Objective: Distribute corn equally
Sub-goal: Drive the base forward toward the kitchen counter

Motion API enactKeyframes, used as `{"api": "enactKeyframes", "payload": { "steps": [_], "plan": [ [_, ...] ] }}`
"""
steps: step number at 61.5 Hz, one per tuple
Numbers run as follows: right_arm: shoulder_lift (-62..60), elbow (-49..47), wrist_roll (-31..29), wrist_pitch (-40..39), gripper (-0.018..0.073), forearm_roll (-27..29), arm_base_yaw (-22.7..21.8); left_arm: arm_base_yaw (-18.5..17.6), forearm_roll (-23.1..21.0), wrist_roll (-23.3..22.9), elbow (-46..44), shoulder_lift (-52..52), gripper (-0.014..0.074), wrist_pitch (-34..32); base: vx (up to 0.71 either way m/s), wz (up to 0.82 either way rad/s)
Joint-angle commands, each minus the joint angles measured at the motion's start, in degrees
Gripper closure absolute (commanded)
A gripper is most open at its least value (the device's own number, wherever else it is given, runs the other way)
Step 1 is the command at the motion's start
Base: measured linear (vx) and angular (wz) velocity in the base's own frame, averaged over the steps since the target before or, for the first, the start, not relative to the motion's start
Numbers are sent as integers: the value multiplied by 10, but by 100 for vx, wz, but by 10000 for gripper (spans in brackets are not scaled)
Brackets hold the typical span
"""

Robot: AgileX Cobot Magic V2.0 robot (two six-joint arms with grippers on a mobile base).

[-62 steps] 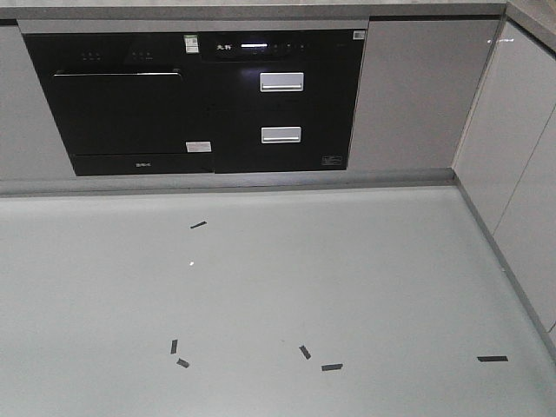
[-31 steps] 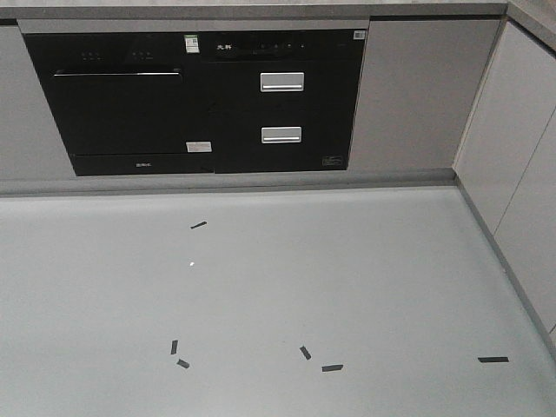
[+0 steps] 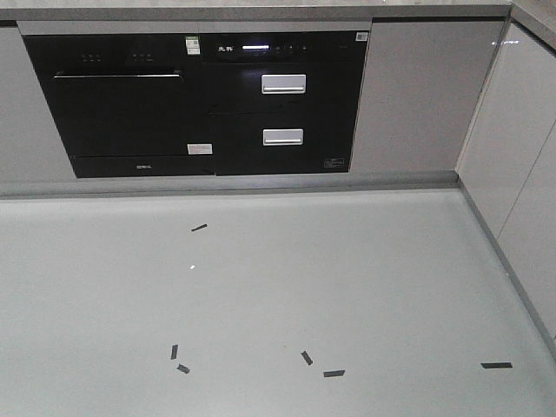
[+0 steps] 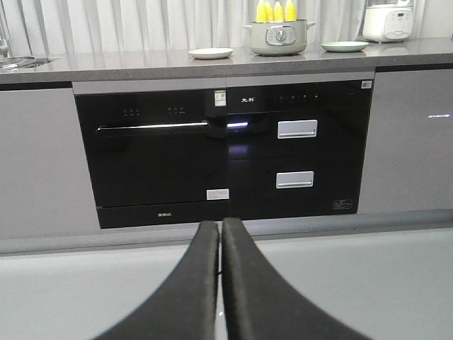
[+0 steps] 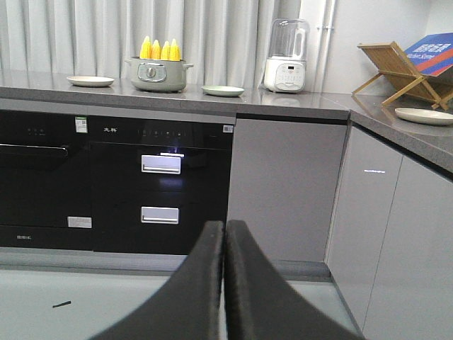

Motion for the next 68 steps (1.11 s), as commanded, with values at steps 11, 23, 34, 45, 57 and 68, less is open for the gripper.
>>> {"api": "enactKeyframes", "payload": {
  "steps": [11, 23, 34, 45, 57, 68],
  "plan": [
    [-3, 4, -1, -42, 564, -6, -4, -3, -2, -3, 2, -9, 603, -43, 7, 1],
    [-3, 4, -1, -42, 564, -6, -4, -3, -2, -3, 2, -9, 603, -43, 8, -2],
    [-3, 4, -1, -39, 564, -6, -4, -3, -2, -3, 2, -9, 603, -43, 8, -4],
    [-3, 4, -1, -39, 564, -6, -4, -3, -2, -3, 2, -9, 603, -43, 7, -1],
    [-3, 4, -1, -39, 564, -6, -4, -3, -2, -3, 2, -9, 603, -43, 5, 1],
    [-3, 4, -1, -39, 564, -6, -4, -3, -2, -3, 2, -9, 603, -43, 4, 7]
  ]
}}
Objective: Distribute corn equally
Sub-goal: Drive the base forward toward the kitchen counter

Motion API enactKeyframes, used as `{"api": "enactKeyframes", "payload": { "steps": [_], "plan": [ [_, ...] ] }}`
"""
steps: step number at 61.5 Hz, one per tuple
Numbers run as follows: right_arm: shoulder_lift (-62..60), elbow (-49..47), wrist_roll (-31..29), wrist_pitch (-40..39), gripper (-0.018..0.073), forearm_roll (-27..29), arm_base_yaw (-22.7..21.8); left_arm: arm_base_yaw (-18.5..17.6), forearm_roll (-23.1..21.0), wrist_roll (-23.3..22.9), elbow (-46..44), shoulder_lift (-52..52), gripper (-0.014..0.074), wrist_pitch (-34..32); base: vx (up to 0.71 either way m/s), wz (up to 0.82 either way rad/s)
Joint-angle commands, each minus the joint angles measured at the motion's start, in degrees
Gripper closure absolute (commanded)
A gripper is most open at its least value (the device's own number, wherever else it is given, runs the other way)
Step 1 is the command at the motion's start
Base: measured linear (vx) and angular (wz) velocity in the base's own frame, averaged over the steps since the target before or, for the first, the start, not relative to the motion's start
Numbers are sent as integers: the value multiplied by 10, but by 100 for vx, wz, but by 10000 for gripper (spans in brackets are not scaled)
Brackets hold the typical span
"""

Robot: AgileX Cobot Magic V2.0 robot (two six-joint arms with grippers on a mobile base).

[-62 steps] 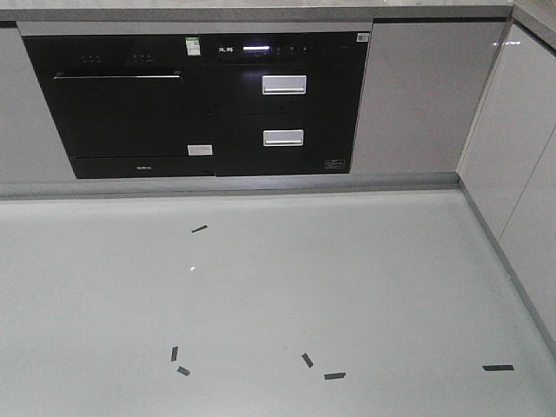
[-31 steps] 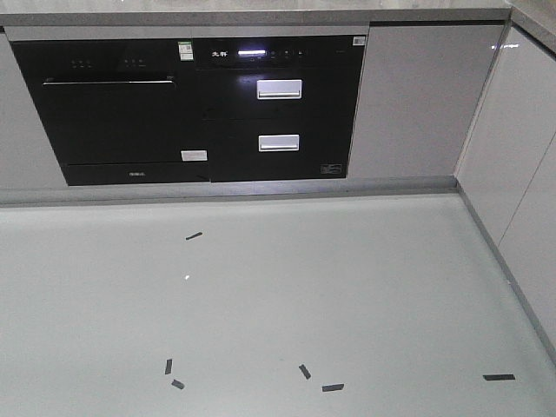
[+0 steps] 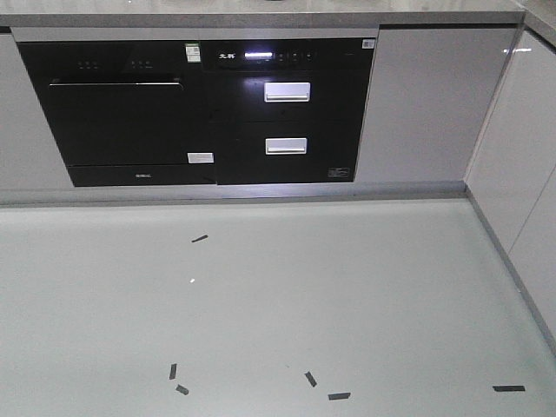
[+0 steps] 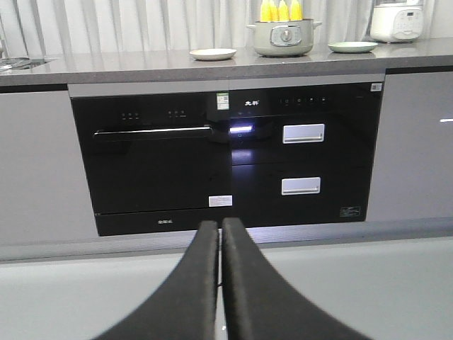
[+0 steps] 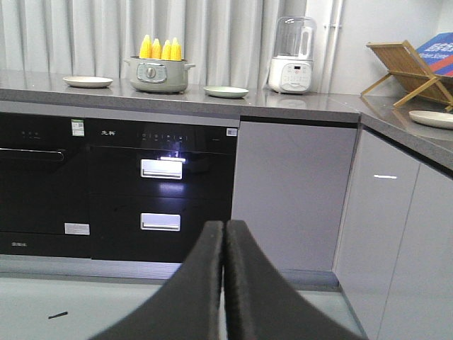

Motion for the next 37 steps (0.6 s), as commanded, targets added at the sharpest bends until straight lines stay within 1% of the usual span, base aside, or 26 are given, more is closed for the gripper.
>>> {"api": "enactKeyframes", "payload": {
  "steps": [1, 37],
  "plan": [
    [-3, 4, -1, -41, 564, -6, -4, -3, -2, -3, 2, -9, 603, -43, 4, 10],
    [-3, 4, -1, -43, 564, -6, -4, -3, -2, -3, 2, -9, 603, -43, 4, 4]
  ]
}}
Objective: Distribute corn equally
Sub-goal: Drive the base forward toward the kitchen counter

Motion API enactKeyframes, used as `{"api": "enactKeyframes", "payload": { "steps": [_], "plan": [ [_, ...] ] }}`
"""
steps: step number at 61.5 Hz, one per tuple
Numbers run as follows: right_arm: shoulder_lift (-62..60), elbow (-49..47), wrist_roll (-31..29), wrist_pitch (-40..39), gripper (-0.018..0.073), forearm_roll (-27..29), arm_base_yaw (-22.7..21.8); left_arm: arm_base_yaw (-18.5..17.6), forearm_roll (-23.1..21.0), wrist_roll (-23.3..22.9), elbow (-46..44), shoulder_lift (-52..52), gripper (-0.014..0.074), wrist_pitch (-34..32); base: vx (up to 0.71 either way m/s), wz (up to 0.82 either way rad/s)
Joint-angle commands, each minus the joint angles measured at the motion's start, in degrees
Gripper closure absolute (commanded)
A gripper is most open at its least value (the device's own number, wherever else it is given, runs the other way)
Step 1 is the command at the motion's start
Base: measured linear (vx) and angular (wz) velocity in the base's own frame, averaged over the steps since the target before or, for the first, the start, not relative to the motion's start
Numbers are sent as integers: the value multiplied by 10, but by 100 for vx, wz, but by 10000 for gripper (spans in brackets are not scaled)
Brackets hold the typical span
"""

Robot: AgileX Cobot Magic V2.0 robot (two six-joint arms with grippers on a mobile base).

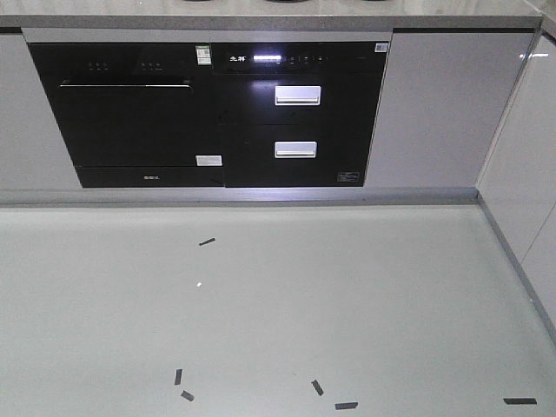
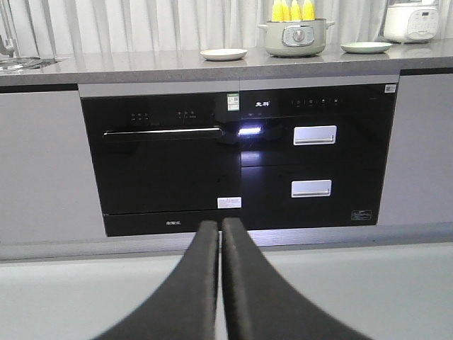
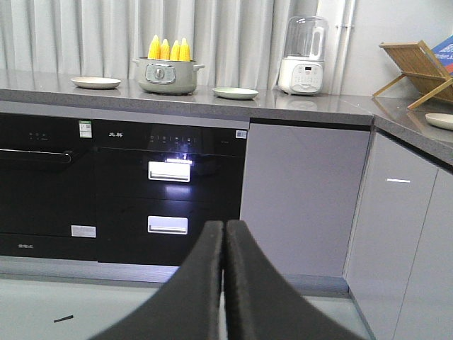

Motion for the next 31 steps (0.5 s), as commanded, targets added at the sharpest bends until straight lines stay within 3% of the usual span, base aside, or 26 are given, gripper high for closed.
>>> {"api": "enactKeyframes", "payload": {
  "steps": [1, 31],
  "plan": [
    [-3, 4, -1, -43, 564, -6, -4, -3, -2, -3, 2, -9, 603, -43, 6, 3],
    [-3, 4, -1, -43, 564, -6, -4, -3, -2, -3, 2, -9, 603, -43, 9, 3]
  ]
}}
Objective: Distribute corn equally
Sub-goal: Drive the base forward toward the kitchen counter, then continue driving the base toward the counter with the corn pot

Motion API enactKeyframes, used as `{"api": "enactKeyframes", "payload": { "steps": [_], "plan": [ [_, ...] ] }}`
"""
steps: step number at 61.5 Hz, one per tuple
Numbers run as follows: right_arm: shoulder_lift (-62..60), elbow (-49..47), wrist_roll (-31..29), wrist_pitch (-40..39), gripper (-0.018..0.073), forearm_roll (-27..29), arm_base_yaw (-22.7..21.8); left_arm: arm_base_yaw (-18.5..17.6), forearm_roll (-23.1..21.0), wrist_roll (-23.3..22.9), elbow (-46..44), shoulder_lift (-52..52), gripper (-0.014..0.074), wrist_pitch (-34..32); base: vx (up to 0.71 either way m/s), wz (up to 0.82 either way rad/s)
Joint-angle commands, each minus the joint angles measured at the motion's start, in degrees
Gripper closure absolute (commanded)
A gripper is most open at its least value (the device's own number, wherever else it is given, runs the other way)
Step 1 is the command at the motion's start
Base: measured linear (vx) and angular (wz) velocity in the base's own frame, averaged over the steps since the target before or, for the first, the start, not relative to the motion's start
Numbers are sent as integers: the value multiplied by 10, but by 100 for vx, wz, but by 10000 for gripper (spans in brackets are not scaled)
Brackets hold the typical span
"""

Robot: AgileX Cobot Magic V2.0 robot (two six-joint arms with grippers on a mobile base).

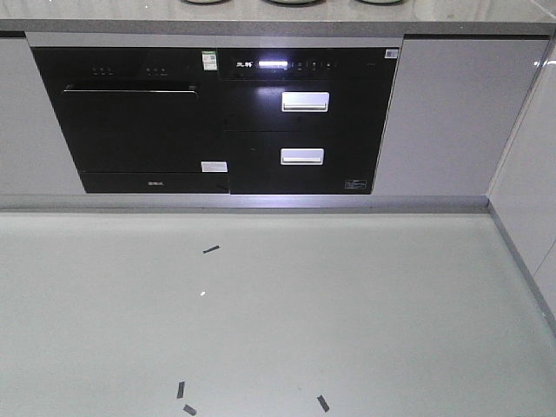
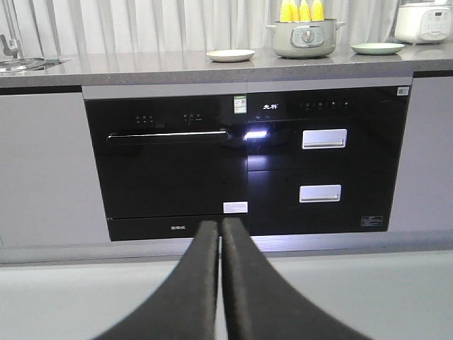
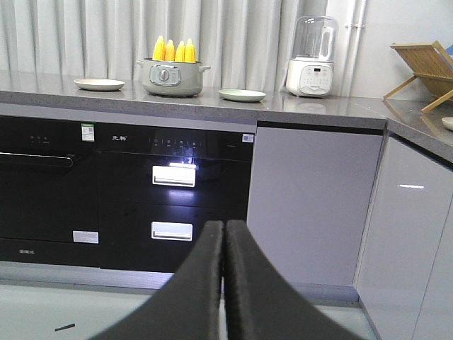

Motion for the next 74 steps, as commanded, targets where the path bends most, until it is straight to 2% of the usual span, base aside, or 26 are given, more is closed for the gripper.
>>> {"api": "enactKeyframes", "payload": {
  "steps": [1, 74],
  "plan": [
    [-3, 4, -1, -43, 564, -6, -4, -3, -2, -3, 2, -9, 603, -43, 11, 3],
    [-3, 4, -1, -41, 564, -6, -4, -3, -2, -3, 2, -9, 603, -43, 10, 2]
  ]
}}
